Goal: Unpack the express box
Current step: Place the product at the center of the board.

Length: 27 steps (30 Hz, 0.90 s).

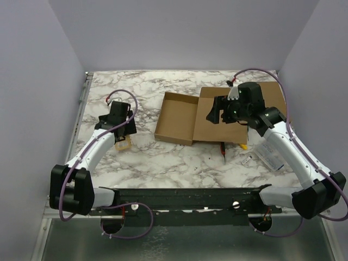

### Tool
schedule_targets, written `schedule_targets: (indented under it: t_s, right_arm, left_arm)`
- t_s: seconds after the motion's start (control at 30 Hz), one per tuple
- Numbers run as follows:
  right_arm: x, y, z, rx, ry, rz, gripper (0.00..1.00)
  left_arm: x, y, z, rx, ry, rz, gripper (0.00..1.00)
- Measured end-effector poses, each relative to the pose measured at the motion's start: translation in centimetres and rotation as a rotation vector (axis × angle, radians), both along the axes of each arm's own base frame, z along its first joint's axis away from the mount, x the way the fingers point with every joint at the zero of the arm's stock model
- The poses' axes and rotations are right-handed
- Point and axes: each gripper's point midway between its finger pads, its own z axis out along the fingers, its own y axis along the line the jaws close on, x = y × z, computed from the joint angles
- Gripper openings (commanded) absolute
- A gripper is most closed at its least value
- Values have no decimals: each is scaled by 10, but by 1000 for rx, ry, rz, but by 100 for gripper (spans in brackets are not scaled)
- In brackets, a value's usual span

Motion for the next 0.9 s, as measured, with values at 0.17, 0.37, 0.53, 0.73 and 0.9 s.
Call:
schedule_targets:
  t_s: [0.17, 0.37, 0.53, 0.73, 0.9]
  right_arm:
    - [-12, 21, -4, -6, 13, 66, 80]
    - [-62, 89, -24, -68, 40, 269, 79]
    - [-94, 128, -71, -193, 109, 340, 72]
    - [-110, 136, -123, -207, 216, 202, 71]
    - [-97, 129, -158, -228, 232, 18, 71]
  left_arm:
    - [-23, 11, -22, -23, 50, 57, 99]
    - [-11, 1, 11, -101, -76, 57, 99]
    - [-2, -6, 48, -163, -191, 54, 99]
    - [7, -9, 108, -254, -422, 73, 98]
    - [20, -17, 116, -286, -465, 45, 97]
